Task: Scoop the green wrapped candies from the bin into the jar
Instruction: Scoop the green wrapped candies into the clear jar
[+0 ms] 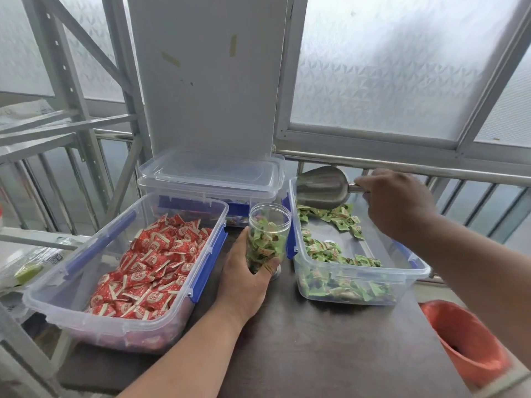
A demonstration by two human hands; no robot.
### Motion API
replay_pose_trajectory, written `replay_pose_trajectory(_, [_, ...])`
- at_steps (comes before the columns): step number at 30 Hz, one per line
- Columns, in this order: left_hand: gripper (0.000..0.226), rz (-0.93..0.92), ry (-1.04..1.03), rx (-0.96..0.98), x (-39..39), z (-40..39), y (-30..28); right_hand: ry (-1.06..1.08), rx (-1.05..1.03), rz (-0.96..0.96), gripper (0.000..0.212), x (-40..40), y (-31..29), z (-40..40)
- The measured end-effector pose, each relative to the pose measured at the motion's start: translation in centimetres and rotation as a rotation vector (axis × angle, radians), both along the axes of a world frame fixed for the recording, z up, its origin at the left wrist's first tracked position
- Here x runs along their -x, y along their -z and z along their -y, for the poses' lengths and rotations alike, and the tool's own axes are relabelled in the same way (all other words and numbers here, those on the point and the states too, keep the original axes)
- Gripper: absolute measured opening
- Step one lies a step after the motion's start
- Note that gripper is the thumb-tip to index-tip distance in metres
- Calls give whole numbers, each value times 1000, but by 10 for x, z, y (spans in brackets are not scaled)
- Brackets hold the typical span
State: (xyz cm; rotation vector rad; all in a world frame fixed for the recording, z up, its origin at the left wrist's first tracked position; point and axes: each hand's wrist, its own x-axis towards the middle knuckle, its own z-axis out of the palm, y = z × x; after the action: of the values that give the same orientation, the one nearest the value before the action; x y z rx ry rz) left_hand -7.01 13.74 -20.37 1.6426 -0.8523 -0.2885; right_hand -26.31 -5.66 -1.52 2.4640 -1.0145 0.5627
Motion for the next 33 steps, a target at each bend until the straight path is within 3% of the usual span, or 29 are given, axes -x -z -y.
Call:
replay_pose_trajectory(9, [87,22,-14,4,-2,2,1,229,-118,-16,23,7,53,44])
replay_pose_trajectory(17, [88,-10,-8,3,0,2,0,139,-458,-85,40,-21,74,43])
replay_pose_trajectory(23, [83,-9,-6,0,0,1,-1,74,-621,146,53,-14,77,52])
replay_pose_trajectory(28, [84,-1,-7,0,0,1,-1,120,-741,270,38,-3,72,57])
replay_pose_trajectory(33, [88,1,-15,-11,1,1,-1,213,-839,112,27,4,31,51])
